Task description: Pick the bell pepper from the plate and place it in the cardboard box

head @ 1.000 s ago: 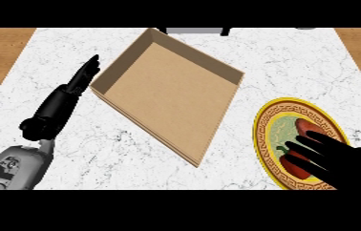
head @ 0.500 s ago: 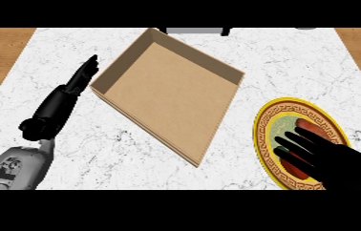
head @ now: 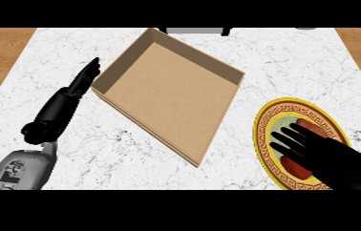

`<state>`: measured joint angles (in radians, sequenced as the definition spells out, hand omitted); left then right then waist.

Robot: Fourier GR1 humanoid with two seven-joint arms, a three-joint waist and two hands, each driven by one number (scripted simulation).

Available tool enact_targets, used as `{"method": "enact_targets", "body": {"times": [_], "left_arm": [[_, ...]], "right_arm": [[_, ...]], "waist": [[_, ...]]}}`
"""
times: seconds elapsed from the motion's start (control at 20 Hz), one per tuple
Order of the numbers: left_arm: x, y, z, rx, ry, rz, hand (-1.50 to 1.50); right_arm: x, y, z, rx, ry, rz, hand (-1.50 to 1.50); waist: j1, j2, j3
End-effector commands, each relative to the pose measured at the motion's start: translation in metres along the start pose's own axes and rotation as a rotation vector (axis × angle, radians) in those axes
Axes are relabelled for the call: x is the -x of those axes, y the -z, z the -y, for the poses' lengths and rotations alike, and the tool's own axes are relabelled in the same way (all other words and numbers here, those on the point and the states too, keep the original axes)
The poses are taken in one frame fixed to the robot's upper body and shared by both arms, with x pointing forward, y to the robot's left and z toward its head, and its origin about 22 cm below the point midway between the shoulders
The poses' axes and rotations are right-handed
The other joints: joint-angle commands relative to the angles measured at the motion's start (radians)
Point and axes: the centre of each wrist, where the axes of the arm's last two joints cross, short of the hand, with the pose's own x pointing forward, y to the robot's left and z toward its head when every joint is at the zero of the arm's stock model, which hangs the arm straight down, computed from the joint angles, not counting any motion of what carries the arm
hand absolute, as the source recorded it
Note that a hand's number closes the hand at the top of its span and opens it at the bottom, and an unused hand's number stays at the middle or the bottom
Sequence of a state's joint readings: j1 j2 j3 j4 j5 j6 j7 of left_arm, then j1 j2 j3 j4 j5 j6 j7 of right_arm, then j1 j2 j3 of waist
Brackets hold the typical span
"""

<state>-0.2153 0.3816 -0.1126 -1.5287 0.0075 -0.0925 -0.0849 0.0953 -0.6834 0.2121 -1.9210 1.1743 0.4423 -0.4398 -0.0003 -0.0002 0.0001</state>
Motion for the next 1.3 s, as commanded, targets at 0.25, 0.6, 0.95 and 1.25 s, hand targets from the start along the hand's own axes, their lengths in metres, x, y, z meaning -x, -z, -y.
{"method": "enact_targets", "body": {"times": [0.25,0.6,0.95,1.25], "left_arm": [[0.010,-0.019,0.010,-0.004,-0.017,-0.021,0.00],[-0.007,-0.001,0.011,0.012,0.008,-0.020,0.00],[0.015,0.001,0.002,-0.007,0.016,-0.008,0.00],[0.014,-0.002,-0.005,-0.002,0.000,-0.016,0.00]], "right_arm": [[0.015,0.008,-0.028,-0.016,0.017,-0.011,-1.50],[0.014,0.022,-0.031,-0.032,-0.020,-0.051,-1.50],[0.025,0.032,-0.043,-0.061,-0.004,0.002,-1.50],[0.032,0.038,-0.047,0.059,-0.076,0.120,1.50]], "waist": [[0.000,-0.001,0.000],[-0.001,0.000,0.000],[-0.002,0.000,0.000],[-0.001,0.001,0.000]]}}
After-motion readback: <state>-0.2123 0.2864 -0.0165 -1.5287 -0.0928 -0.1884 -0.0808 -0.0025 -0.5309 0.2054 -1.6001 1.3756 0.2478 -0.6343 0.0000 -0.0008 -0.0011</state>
